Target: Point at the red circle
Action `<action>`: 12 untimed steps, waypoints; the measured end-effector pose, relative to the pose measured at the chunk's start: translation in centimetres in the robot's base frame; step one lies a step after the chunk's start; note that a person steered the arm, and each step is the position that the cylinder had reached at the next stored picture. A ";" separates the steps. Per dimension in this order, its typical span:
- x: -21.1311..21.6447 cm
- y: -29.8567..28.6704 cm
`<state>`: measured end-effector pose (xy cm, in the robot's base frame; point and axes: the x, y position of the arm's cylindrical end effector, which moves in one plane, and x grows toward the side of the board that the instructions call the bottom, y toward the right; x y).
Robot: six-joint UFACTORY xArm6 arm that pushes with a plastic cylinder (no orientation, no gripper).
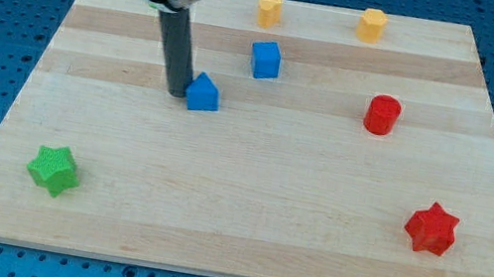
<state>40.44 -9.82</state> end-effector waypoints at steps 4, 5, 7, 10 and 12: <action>0.3 4.4; 0.3 4.4; -2.8 5.8; -2.6 14.7; -6.4 24.7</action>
